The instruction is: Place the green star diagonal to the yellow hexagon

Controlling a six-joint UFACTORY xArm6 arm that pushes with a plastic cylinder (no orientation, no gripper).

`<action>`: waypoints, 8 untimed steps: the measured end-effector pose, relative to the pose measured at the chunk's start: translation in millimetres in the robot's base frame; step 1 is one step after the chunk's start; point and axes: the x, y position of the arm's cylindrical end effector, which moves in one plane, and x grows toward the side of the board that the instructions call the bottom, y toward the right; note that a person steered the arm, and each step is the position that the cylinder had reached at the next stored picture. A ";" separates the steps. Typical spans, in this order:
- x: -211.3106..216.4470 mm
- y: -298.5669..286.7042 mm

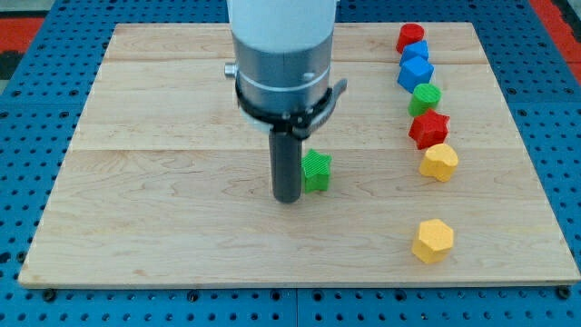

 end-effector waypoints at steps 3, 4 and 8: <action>-104.4 -16.9; -101.9 53.4; -18.8 -36.0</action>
